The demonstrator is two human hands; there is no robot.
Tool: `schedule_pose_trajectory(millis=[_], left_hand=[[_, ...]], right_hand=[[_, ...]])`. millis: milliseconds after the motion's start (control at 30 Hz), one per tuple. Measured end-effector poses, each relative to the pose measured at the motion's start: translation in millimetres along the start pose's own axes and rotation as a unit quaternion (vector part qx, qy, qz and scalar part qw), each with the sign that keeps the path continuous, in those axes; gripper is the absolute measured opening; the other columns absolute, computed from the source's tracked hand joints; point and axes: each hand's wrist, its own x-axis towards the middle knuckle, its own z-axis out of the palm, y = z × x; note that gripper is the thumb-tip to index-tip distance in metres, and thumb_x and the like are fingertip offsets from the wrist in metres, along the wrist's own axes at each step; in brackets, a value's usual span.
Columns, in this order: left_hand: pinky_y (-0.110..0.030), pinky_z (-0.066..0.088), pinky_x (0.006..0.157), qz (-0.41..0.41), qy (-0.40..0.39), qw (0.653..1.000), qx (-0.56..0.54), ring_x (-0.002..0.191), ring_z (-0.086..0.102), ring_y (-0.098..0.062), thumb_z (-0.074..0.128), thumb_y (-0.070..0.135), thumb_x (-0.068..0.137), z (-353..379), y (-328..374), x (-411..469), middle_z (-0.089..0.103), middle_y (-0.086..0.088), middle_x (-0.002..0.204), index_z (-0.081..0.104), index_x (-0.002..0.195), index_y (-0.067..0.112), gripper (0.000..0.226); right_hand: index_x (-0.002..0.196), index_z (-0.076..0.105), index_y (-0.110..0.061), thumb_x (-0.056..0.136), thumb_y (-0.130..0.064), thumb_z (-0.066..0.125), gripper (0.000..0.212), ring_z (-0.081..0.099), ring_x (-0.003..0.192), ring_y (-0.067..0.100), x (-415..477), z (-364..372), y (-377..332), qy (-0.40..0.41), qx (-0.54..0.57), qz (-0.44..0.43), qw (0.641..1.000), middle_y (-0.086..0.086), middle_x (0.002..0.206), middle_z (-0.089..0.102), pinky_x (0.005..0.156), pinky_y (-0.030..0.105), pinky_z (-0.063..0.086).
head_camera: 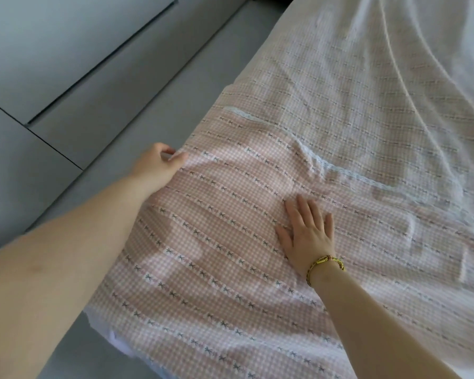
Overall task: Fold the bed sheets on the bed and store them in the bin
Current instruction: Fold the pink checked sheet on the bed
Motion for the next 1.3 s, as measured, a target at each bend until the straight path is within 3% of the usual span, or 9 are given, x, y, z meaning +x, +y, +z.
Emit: schedule_pose_trajectory(millis=[100,233,333,467,800,1033,1100,1200,1300], left_hand=[[-0.025,0.035,0.091,0.014,-0.068,0.998,0.008,0.118,0.048,-0.025,0.060,0.038,0.087,14,35,23,0.051,-0.010,0.128,0.043,0.132,0.010,0.055],[-0.021,0.024,0.045,0.060,0.002,0.997,0.048,0.079,0.046,-0.021,0.059,0.022,0.089,35,68,41,0.046,-0.003,0.064,0.046,0.066,0.010,0.029],[-0.028,0.028,0.058,0.094,0.100,0.989,0.060,0.089,0.053,-0.033,0.050,0.018,0.093,33,72,42,0.061,-0.016,0.087,0.057,0.093,-0.001,0.020],[-0.030,0.038,0.083,0.017,0.028,0.999,0.037,0.116,0.050,-0.029,0.054,0.037,0.090,24,39,39,0.053,-0.012,0.129,0.046,0.130,0.007,0.050],[-0.029,0.043,0.067,-0.136,-0.190,0.970,-0.061,0.074,0.057,-0.021,0.055,0.024,0.090,-42,-47,-58,0.067,-0.007,0.074,0.062,0.079,0.012,0.018],[-0.036,0.040,0.067,-0.143,-0.078,0.983,0.086,0.070,0.054,-0.029,0.065,0.032,0.084,-50,-84,-100,0.059,-0.014,0.071,0.059,0.072,0.001,0.034],[-0.041,0.045,0.072,-0.166,-0.009,0.984,0.068,0.073,0.056,-0.032,0.065,0.034,0.084,-53,-90,-116,0.060,-0.017,0.073,0.061,0.080,-0.002,0.037],[-0.041,0.044,0.074,-0.183,0.026,0.981,0.059,0.082,0.057,-0.037,0.061,0.041,0.086,-53,-132,-119,0.061,-0.023,0.086,0.059,0.087,-0.001,0.042],[-0.046,0.043,0.089,-0.171,0.000,0.985,0.003,0.111,0.052,-0.045,0.051,0.054,0.083,-45,-167,-144,0.054,-0.031,0.118,0.053,0.115,-0.009,0.071]], right_hand=[[0.147,-0.007,-0.027,0.098,-0.045,0.018,0.058,-0.017,0.142,0.016,5,4,2,-0.004,-0.007,0.000,1.000,-0.004,0.155,-0.014,0.112,0.040,-0.014],[0.147,-0.007,-0.028,0.085,-0.058,-0.002,0.068,-0.023,0.137,0.008,-1,3,3,0.055,0.004,-0.014,0.998,-0.008,0.153,-0.016,0.105,0.033,-0.026],[0.145,-0.008,-0.029,0.064,-0.059,-0.016,0.087,-0.028,0.128,0.003,-14,4,12,0.103,0.009,-0.009,0.995,-0.015,0.140,-0.025,0.095,0.027,-0.038],[0.145,-0.017,-0.028,0.092,-0.056,0.005,0.064,-0.027,0.135,0.008,-17,19,25,-0.010,-0.004,0.012,1.000,-0.010,0.150,-0.025,0.105,0.038,-0.028],[0.146,-0.012,-0.026,0.097,-0.048,0.019,0.062,-0.021,0.141,0.015,-36,21,29,-0.012,0.033,0.003,0.999,-0.003,0.153,-0.022,0.110,0.038,-0.019],[0.147,-0.008,-0.026,0.058,-0.075,-0.026,0.103,-0.031,0.125,0.005,-129,63,29,-0.025,0.044,-0.036,0.998,-0.010,0.142,-0.030,0.101,0.031,-0.030],[0.148,0.004,-0.022,0.066,-0.072,-0.023,0.100,-0.016,0.136,0.010,-144,75,30,0.017,0.026,-0.034,0.999,-0.007,0.144,-0.019,0.102,0.030,-0.029],[0.131,0.042,-0.018,0.080,-0.049,0.026,0.062,0.052,0.122,0.021,-170,91,26,0.054,0.023,-0.016,0.998,0.006,0.135,0.050,0.109,0.036,0.000],[0.118,0.054,-0.018,0.074,-0.042,0.035,0.054,0.062,0.109,0.022,-201,107,30,0.073,0.019,-0.035,0.997,0.005,0.119,0.064,0.107,0.035,0.008]])
